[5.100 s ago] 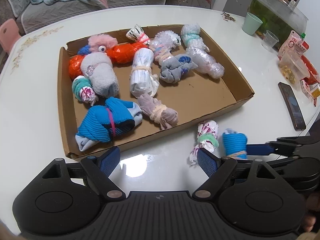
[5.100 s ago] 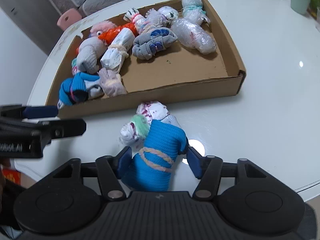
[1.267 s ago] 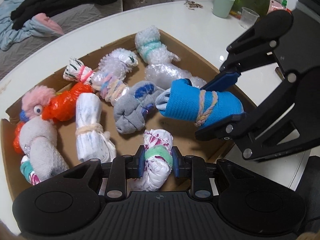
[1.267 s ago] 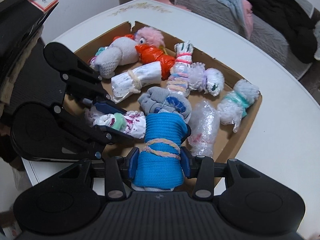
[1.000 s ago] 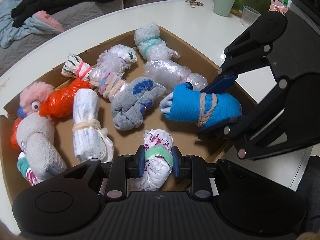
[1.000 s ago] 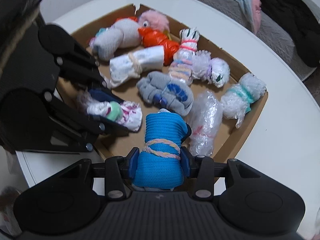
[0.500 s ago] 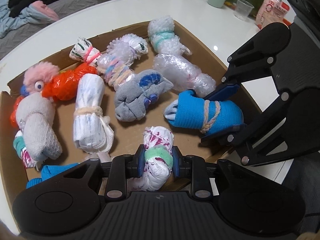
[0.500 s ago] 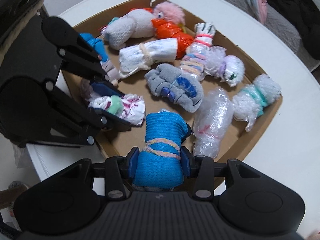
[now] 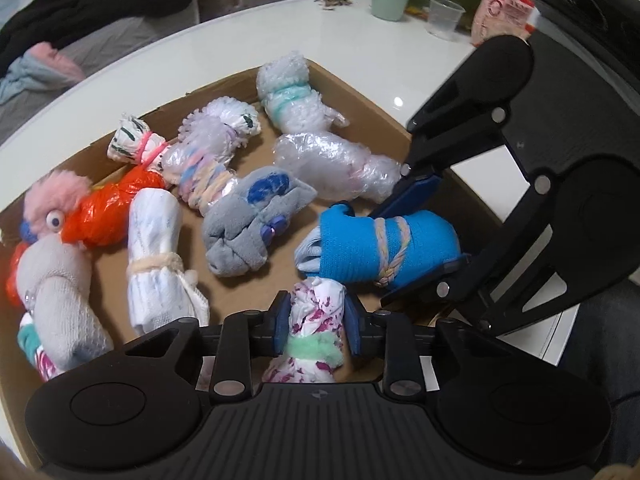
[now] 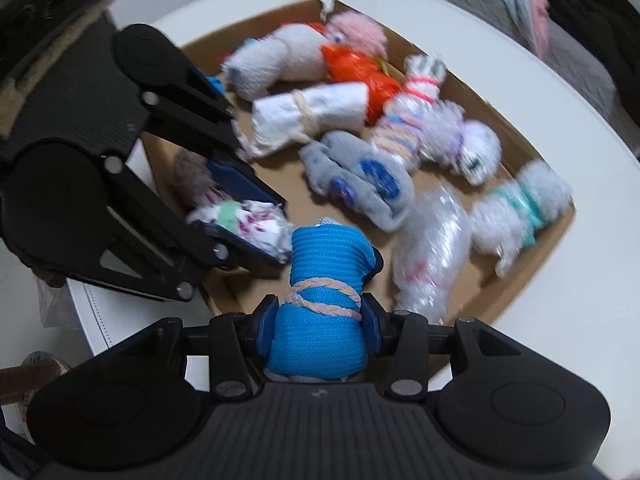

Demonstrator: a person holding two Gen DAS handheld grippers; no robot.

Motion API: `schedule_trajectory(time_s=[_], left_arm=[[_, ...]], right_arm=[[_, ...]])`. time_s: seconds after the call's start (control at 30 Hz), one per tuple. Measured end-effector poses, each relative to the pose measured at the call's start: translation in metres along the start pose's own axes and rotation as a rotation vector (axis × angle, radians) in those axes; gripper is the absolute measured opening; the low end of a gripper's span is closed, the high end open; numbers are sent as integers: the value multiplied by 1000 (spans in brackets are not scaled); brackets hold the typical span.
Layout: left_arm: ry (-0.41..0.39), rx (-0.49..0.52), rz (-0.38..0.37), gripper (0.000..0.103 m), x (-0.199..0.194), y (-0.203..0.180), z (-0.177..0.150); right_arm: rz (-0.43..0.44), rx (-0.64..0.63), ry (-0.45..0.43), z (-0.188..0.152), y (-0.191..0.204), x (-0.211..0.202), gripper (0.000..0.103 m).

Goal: Organize objects
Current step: 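Carry both bundles over the tray and lower them inside, then open both grippers and lift them away from the bundles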

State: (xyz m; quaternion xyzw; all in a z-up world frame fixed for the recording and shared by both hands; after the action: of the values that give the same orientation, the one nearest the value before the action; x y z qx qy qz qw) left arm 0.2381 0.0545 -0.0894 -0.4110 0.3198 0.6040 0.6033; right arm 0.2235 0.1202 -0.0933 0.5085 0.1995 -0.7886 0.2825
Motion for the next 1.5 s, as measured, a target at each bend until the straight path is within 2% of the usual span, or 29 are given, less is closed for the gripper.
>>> schedule_trajectory(time_s=[0.17,0.4,0.43,0.5,0.57,0.67,0.87,0.9,1.03,1.07,1.2,1.37,1.5], left_arm=[[-24,-7,-19,38,-3,8,-5],[-50,-28,-47,43,1,11,-3],[-51,-26,-46,46,1,10,-3],[-58,-19,-36,69,0,7,-2],[-64,-23,-11,76,-10,-3,-11],[-64,-44,-27,80,-14,3,-8],[-74,-43,-16,86,-29,0,-11],[-71,-52,-2,86,-32,-1,-12],[-78,-130,81,91,-49,0,-17],[-75,-159,91,95,-54,1,-18],[-97,-283,146,103,-75,11,-17],[-130,-383,221,103,-101,24,-21],[-200,-424,280,103,-119,34,-28]], right_arm=[[20,-47,-36,0,2,6,41],[39,-122,-100,1,-1,4,48],[39,-127,-102,0,0,2,48],[39,-131,-113,2,0,0,52],[34,-131,-131,5,0,-3,56],[28,-126,-123,5,0,0,60],[6,-107,-131,-3,5,-9,62],[-7,-98,-135,-4,7,-12,67],[-70,-4,-179,-12,13,-30,73],[-90,32,-194,-13,15,-34,74],[-178,185,-224,-12,24,-47,93],[-247,319,-225,-7,38,-56,98],[-298,411,-203,3,44,-52,100]])
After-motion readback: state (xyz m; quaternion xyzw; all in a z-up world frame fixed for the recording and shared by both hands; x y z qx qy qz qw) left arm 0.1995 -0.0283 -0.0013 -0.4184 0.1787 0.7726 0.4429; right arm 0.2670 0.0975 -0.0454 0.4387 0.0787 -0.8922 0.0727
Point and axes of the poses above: each gripper's, at about its wrist camera, not at the fingertips, and x roughly the way its jaws point, y to its left, z to its top, the point moved 2 cm from there along x, roughly the way its jaws point, and after that the axes turned 15 degrees about -x, right-handed, at the moved point
